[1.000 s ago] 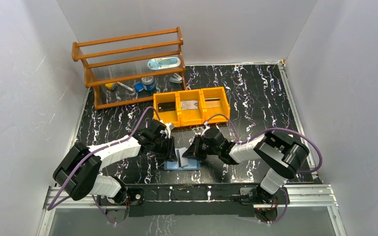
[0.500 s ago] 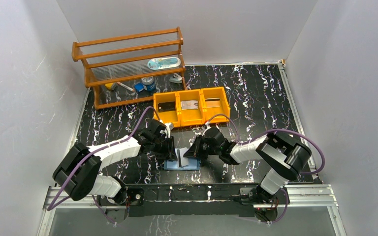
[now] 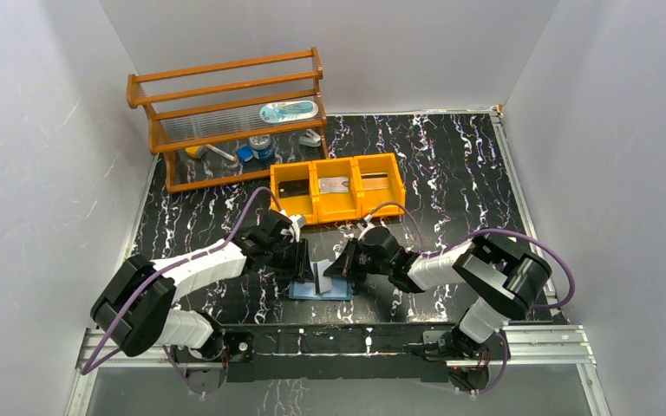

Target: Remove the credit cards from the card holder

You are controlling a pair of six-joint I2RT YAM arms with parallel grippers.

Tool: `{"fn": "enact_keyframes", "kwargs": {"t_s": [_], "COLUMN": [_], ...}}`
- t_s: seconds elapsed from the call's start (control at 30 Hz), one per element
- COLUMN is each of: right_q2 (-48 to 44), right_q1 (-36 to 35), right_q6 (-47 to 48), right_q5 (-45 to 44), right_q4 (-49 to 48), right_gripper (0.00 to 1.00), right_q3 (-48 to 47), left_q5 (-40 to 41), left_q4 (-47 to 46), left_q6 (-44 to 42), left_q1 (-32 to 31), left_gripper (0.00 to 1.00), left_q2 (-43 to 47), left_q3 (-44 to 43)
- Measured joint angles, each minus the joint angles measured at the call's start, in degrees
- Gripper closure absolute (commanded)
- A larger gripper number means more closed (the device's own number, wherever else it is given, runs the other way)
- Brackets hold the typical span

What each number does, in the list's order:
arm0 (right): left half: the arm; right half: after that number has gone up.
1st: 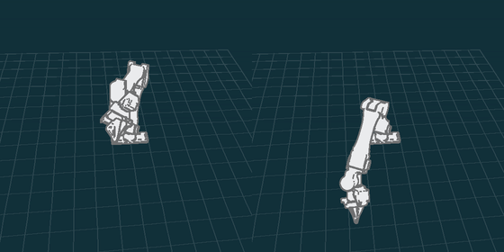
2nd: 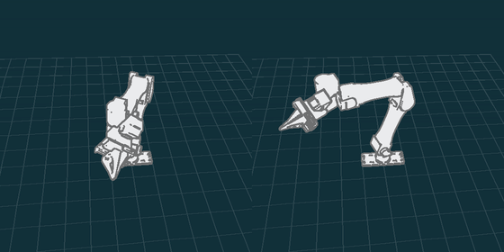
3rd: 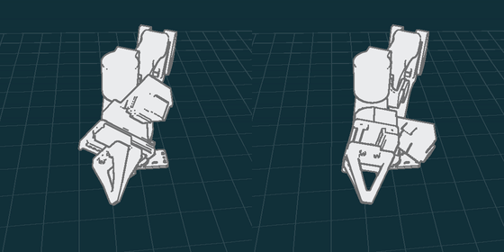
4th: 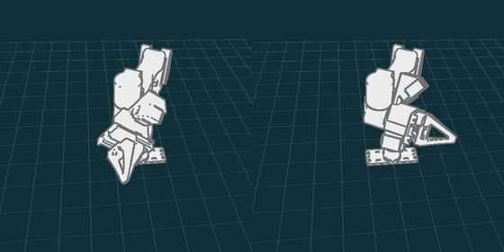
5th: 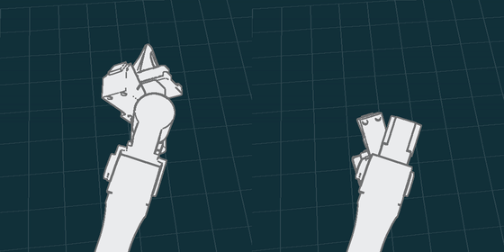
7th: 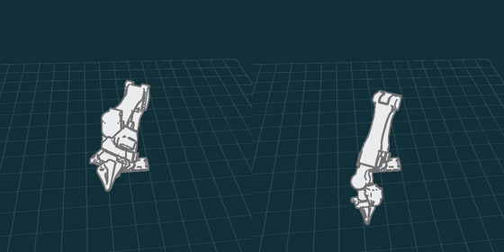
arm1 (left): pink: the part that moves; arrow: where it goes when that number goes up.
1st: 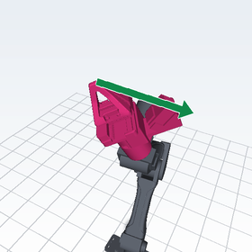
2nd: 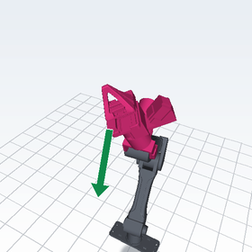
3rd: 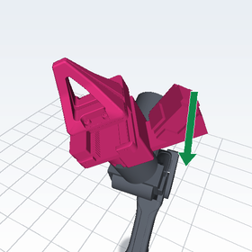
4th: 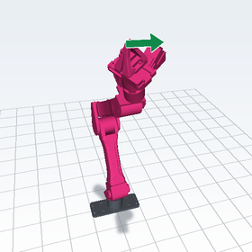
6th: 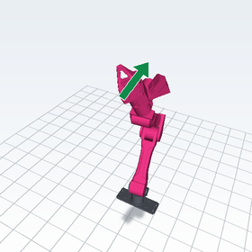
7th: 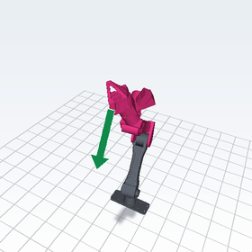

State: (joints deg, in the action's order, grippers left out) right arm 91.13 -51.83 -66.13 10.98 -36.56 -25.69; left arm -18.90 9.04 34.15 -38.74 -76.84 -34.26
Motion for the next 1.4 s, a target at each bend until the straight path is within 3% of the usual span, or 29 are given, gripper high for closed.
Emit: {"fn": "enact_keyframes", "kwargs": {"t_s": [0.27,0.53,0.73,0.87,1.03,1.4], "right_q2": [0.00,-0.02,-0.04,-0.02,-0.02,-5.53], "right_q1": [0.00,0.00,0.00,0.02,0.02,0.02], "right_q6": [-0.74,-1.22,-1.20,-1.20,-1.05,1.46], "right_q5": [-1.25,-2.34,-2.25,-1.88,-1.64,-4.63], "right_q4": [0.24,0.37,-0.66,-1.38,-2.49,1.18], "right_gripper": [0.76,0.72,0.69,0.76,0.99,1.00], "right_q3": [0.42,1.09,1.11,1.11,1.11,1.22], "left_q5": [-3.58,-6.01,-5.35,-5.09,-4.68,-0.98], "left_q4": [-3.78,-6.91,-6.69,-6.45,-6.01,-2.49], "left_q6": [0.81,0.87,0.74,0.57,0.35,-0.28], "left_q1": [0.00,0.00,0.00,0.00,0.00,-0.07], "left_gripper": [0.53,0.65,0.67,0.68,0.68,0.61], "left_q2": [1.66,-2.47,-4.28,-4.26,-4.28,-0.26], "left_q3": [0.00,0.15,0.57,0.55,0.31,0.04]}}
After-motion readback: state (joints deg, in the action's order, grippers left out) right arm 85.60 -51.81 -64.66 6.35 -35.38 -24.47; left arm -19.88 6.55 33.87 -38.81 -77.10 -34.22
